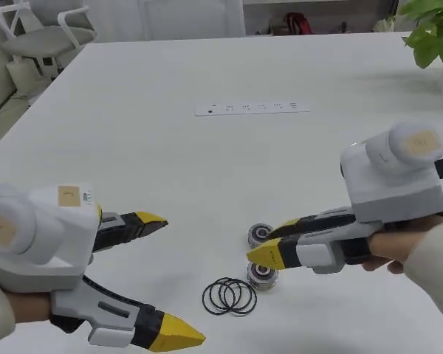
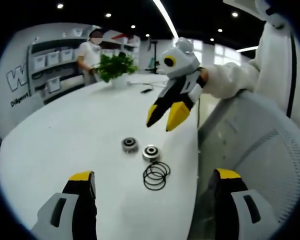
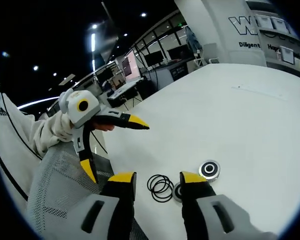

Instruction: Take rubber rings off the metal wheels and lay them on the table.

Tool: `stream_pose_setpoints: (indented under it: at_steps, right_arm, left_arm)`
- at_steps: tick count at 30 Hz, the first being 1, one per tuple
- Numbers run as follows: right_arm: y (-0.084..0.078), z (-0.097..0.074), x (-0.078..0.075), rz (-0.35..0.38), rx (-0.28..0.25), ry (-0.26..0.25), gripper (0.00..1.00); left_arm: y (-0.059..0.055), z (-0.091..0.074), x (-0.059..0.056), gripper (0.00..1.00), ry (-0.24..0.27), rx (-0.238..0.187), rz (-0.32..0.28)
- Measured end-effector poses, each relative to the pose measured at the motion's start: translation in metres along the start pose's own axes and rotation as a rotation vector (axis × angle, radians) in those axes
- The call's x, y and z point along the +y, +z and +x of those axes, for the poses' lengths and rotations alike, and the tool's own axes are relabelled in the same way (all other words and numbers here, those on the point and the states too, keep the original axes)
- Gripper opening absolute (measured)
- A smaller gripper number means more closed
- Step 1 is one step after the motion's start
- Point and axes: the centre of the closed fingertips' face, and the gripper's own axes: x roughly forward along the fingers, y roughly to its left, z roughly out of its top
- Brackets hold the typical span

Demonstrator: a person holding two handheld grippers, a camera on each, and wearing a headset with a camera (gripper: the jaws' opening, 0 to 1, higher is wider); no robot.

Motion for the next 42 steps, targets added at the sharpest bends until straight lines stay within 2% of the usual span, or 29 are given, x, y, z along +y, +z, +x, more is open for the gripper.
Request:
stream_pose_setpoints:
  at_steps: [6,13,17,23,28,33,42]
  right_arm:
    - [0.009,-0.006,0.009,-0.035,-0.047,0.023,0.48]
    - [0.008,-0.009,0.007,-0.097,-0.060,0.026,0.65]
    - [0.000,-0.010,0.006,-0.128,-0.051,0.038,0.78]
    - [-0.018,-0.010,0.002,-0.151,-0.024,0.048,0.90]
    - [-0.028,-0.013,0.000,-0.140,-0.035,0.054,0.95]
    - [-0.037,-0.014,-0.001,-0.119,-0.034,0.049,0.97]
    - [-0.054,-0.020,-0.006,-0.080,-0.013,0.019,0.98]
  left_arm:
    - [-0.003,-0.003,0.002,1.00,0.014,0.006,-0.016]
    - [-0.008,-0.003,0.005,1.00,0.021,0.015,-0.028]
    - [-0.010,-0.002,0.004,1.00,0.018,0.021,-0.029]
    - [-0.013,0.001,0.005,1.00,0.022,0.026,-0.039]
    - [-0.021,0.006,0.001,1.00,0.003,0.054,-0.040]
    - [-0.024,0.005,0.005,1.00,0.014,0.043,-0.062]
    - [-0.028,0.005,0.006,1.00,0.013,0.036,-0.092]
